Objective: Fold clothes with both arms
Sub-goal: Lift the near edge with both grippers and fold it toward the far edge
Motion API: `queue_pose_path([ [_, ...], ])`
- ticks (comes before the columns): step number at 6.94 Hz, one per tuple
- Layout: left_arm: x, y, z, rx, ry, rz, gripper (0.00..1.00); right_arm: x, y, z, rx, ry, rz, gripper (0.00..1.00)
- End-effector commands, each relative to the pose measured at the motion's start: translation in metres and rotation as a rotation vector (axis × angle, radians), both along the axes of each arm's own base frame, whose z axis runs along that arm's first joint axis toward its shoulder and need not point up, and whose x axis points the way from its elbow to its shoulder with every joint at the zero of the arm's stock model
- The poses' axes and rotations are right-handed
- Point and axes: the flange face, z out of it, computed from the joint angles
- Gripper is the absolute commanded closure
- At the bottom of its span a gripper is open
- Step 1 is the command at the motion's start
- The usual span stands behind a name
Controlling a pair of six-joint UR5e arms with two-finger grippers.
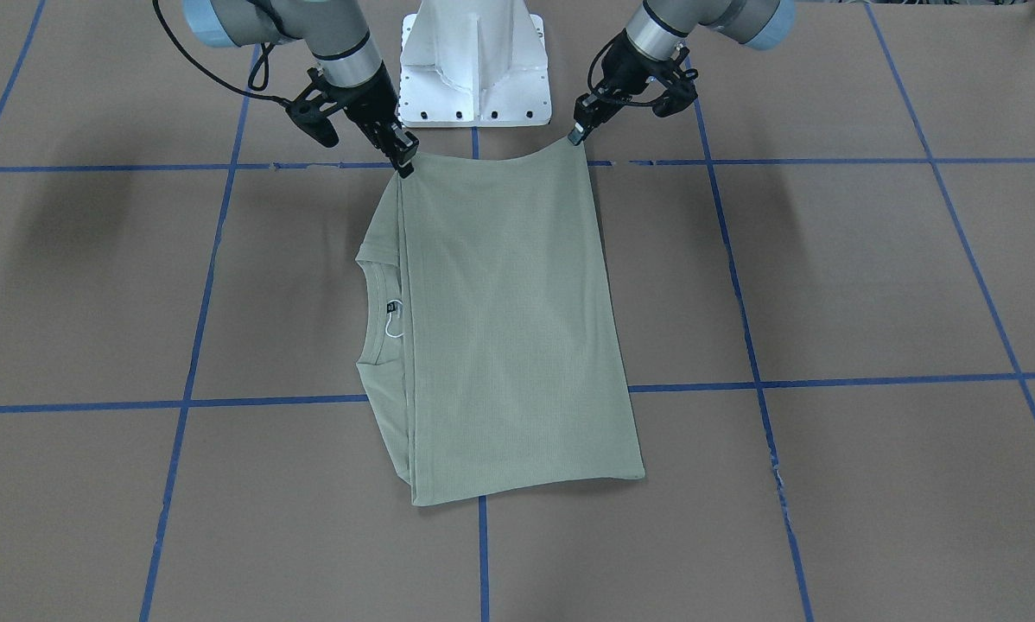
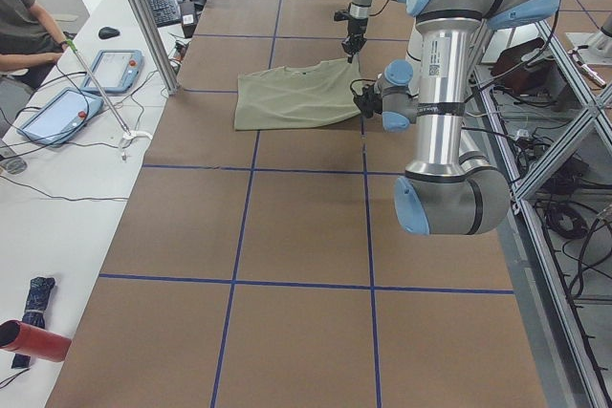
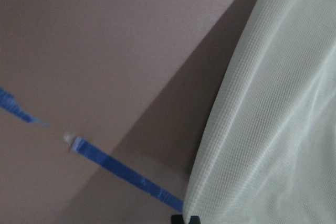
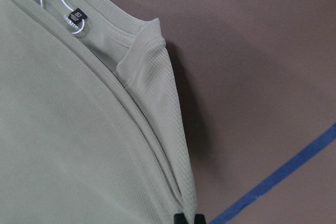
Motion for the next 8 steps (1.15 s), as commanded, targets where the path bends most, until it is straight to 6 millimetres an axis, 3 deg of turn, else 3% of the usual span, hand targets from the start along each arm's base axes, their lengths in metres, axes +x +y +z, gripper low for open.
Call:
queue_pose_path([
  [1, -0.008, 0.030, -0.025, -0.051, 0.056, -0.012, 1.00, 0.039, 0.030, -0.001, -0.010, -0.027, -0.038, 1.00],
  [2, -0.021, 0.034, -0.045, -0.079, 0.031, -0.018, 1.00, 0.055, 0.039, 0.000, -0.012, -0.031, -0.048, 1.00],
  [3, -0.035, 0.033, -0.063, -0.082, 0.039, -0.025, 1.00, 0.063, 0.039, -0.014, -0.005, -0.067, -0.042, 1.00],
  [4, -0.039, 0.026, -0.068, -0.081, 0.048, -0.039, 1.00, 0.077, 0.031, -0.029, 0.005, -0.101, -0.017, 1.00],
  [5, -0.048, 0.003, -0.070, -0.068, 0.053, -0.086, 1.00, 0.084, 0.010, -0.032, 0.008, -0.108, 0.030, 1.00],
  [6, -0.055, -0.022, -0.076, -0.032, 0.046, -0.136, 1.00, 0.082, -0.025, -0.041, 0.020, -0.116, 0.095, 1.00],
  [7, -0.059, -0.053, -0.096, 0.080, 0.040, -0.181, 1.00, 0.063, -0.070, -0.045, 0.014, -0.103, 0.147, 1.00],
  [8, -0.060, -0.090, -0.102, 0.126, -0.008, -0.221, 1.00, 0.057, -0.115, -0.050, -0.016, -0.097, 0.154, 1.00],
])
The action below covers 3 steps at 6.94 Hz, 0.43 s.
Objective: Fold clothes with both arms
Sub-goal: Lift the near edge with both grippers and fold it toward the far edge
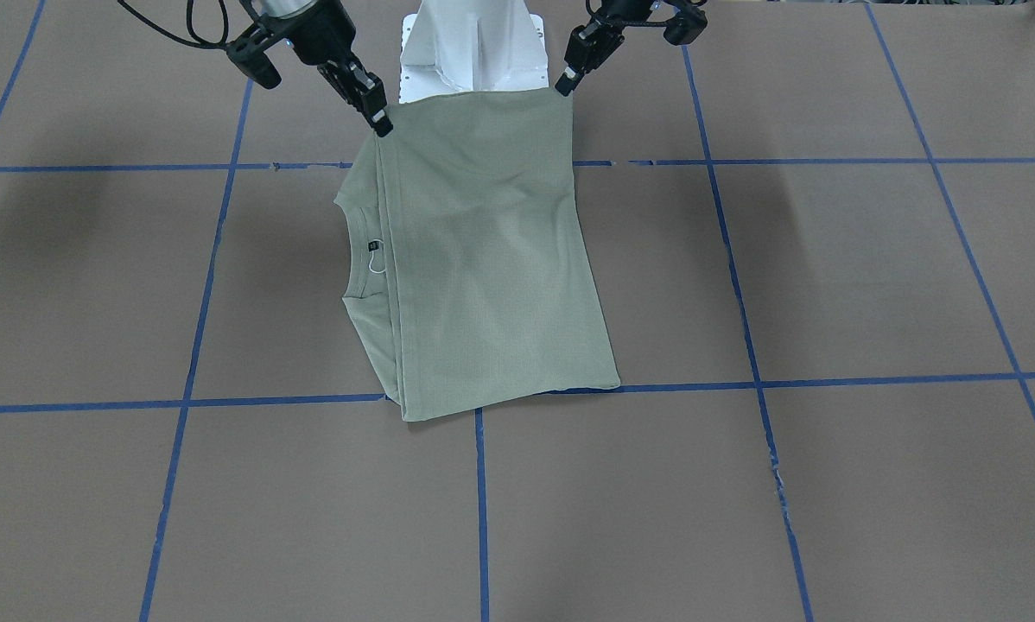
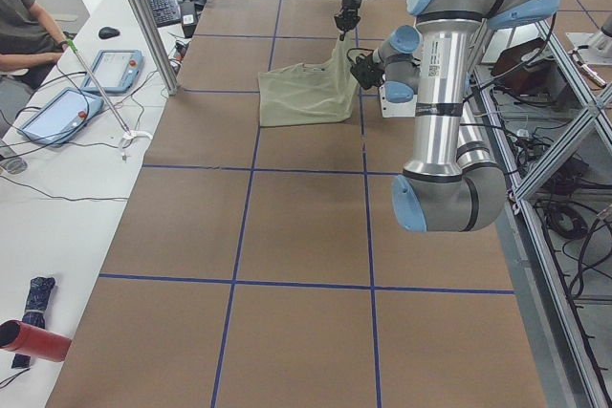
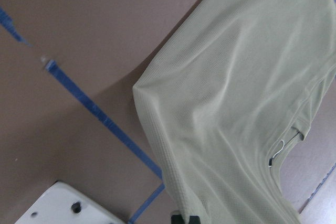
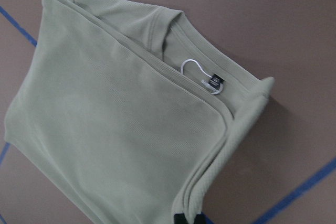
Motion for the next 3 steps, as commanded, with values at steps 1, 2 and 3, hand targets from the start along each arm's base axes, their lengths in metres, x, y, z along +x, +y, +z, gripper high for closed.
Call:
queue_pose_path([
  [1, 0.004, -0.081, -0.012, 0.112, -0.084, -0.061, 1.00, -0.005, -0.087, -0.005, -0.010, 0.025, 0.042, 1.00],
  [2, 0.007, -0.111, -0.004, 0.148, -0.134, -0.070, 1.00, -0.007, -0.111, -0.003, 0.001, 0.043, 0.065, 1.00],
  [3, 0.009, -0.132, 0.007, 0.193, -0.181, -0.062, 1.00, -0.026, -0.133, 0.000, 0.009, 0.076, 0.066, 1.00],
])
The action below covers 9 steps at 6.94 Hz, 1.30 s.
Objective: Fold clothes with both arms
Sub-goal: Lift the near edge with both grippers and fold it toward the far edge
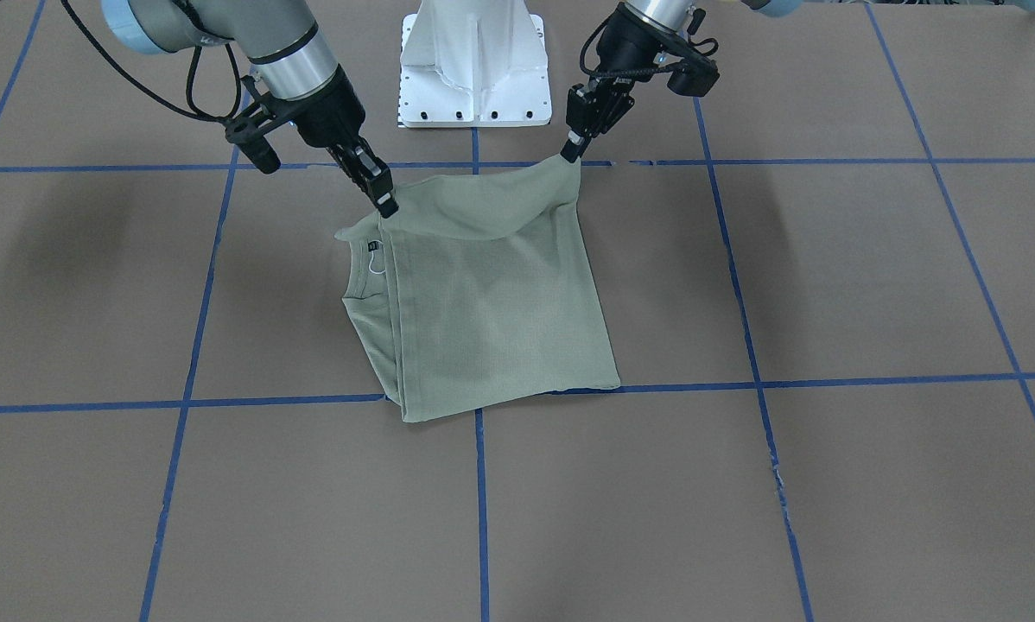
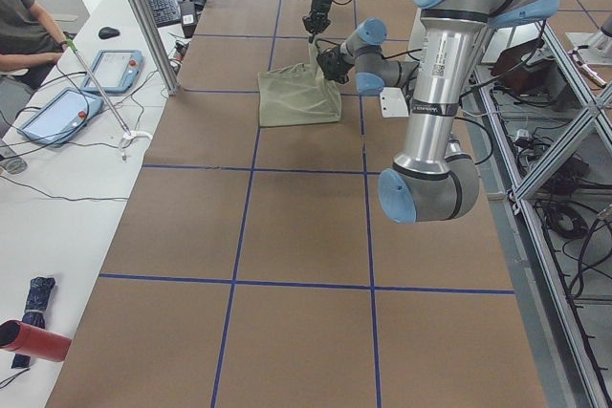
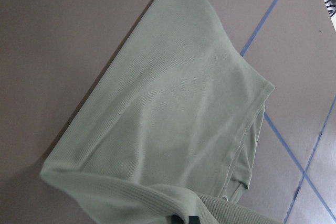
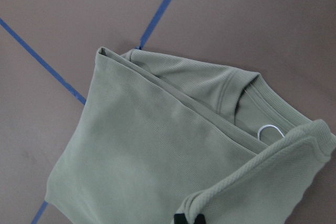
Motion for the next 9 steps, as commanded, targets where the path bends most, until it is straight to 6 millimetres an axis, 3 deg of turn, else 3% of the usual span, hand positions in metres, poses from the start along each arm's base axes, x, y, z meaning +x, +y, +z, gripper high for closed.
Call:
queue_pose_path([
  [1, 0.007, -0.047, 0.024, 0.063, -0.102, -0.007, 1.00, -0.027, -0.055, 0.006, 0.018, 0.067, 0.015, 1.00],
  [3, 0.024, -0.078, 0.031, 0.077, -0.147, -0.028, 1.00, -0.043, -0.094, 0.017, 0.021, 0.127, 0.013, 1.00],
  [7, 0.041, -0.131, 0.060, 0.107, -0.184, -0.073, 1.00, -0.072, -0.128, 0.045, 0.026, 0.141, 0.016, 1.00],
  [8, 0.049, -0.159, 0.075, 0.103, -0.188, -0.101, 1.00, -0.075, -0.145, 0.051, 0.045, 0.157, 0.015, 0.86],
  [9, 0.067, -0.181, 0.112, 0.145, -0.226, -0.092, 0.70, -0.095, -0.162, 0.061, 0.057, 0.193, -0.004, 0.01],
])
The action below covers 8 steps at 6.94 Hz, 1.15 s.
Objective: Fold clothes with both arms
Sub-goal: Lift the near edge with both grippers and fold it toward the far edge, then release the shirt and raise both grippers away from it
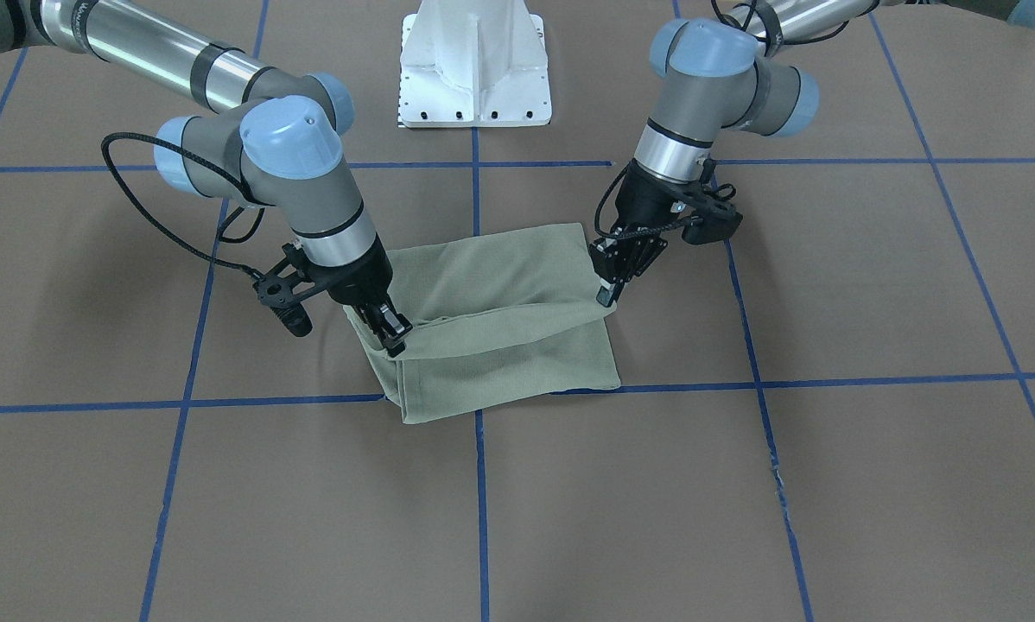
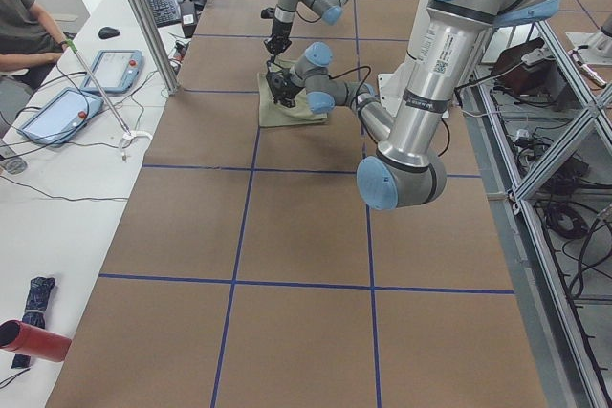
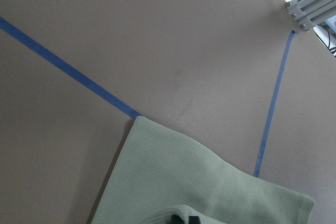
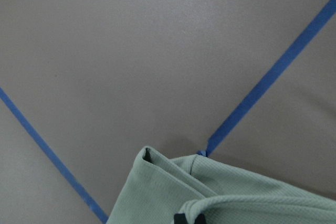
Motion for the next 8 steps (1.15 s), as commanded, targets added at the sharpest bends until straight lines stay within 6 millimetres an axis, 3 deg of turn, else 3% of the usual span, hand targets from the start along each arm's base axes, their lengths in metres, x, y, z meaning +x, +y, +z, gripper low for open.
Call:
queue_pose_path([
  [1, 0.002, -0.060, 0.053, 0.088, -0.083, -0.020, 0.61, -0.020, -0.045, 0.028, 0.064, 0.060, -0.036, 0.00],
  [2, -0.007, -0.068, 0.057, 0.118, -0.108, -0.019, 0.57, 0.003, -0.070, 0.036, 0.132, 0.080, -0.083, 0.00],
  [3, -0.011, -0.063, 0.052, 0.124, -0.093, -0.009, 0.57, 0.015, -0.073, 0.050, 0.116, 0.074, -0.121, 0.00],
  [5, -0.025, -0.064, 0.054, 0.141, -0.087, 0.097, 0.57, 0.084, -0.093, 0.100, 0.159, 0.100, -0.197, 0.00],
  [6, -0.046, -0.072, 0.063, 0.193, -0.127, 0.147, 0.57, 0.124, -0.100, 0.117, 0.140, 0.068, -0.236, 0.00],
  [7, -0.085, -0.084, 0.078, 0.260, -0.176, 0.231, 0.57, 0.185, -0.106, 0.136, 0.183, 0.058, -0.273, 0.00],
  [8, -0.135, -0.095, 0.106, 0.355, -0.257, 0.311, 0.54, 0.244, -0.106, 0.168, 0.286, 0.105, -0.331, 0.00],
])
